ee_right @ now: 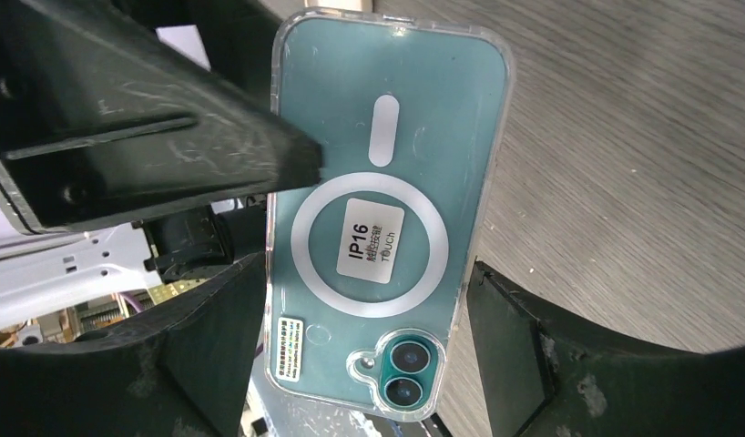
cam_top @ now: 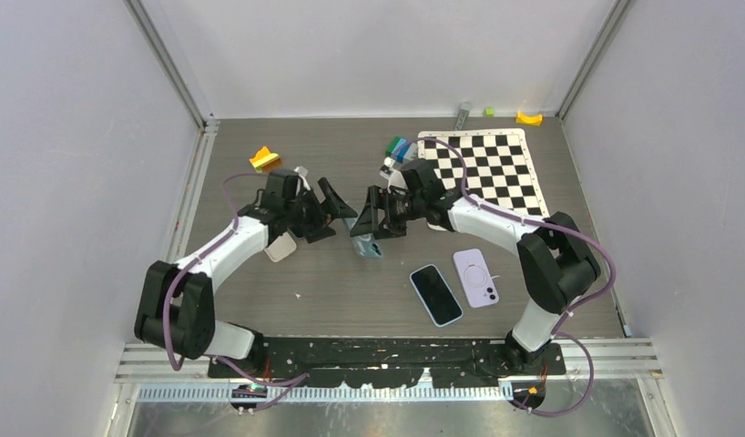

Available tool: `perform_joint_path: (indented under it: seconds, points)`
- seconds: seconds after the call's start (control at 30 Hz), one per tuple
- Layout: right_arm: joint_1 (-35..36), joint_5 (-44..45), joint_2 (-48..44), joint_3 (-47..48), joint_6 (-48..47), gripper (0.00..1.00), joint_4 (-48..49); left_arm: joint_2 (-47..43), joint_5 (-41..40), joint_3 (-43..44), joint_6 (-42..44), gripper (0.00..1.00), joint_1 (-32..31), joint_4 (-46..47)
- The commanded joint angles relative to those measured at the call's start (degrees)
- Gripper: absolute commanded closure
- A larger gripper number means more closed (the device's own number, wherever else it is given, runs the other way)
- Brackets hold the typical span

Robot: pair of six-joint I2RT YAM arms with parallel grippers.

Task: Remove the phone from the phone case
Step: Pick up the phone at the center of the board.

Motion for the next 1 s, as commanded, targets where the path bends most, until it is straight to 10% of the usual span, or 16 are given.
perform_joint_path:
  seconds: [0.0, 0.37, 0.47, 0.63, 0.97]
  points:
    - [0.25, -4.4, -0.43, 3.47, -1.37, 0.67, 4.61, 2.81, -4.02, 5.34, -3.69, 0.16, -2.86, 4.14]
    - [0.25, -0.48, 3.16, 12.25, -4.86, 0.66, -1.44, 9.5, -3.59, 14.44, 0.36, 1.0, -2.96, -4.89]
    - [0.22, 3.29, 3.35, 14.08, -7.64, 0.52, -6.2, 10.91, -4.1, 16.59, 0.54, 1.0, -2.96, -5.79]
    - [0.31, 15.43, -2.26, 14.96, -13.62, 0.02, -10.69, 11.54, -12.54, 22.71, 0.83, 1.0, -2.92, -12.81]
    - [13.22, 43.67, -14.44, 11.89, -28.73, 0.01, -5.67, 8.37, -28.22, 32.11, -7.03, 1.0, -1.34, -25.18]
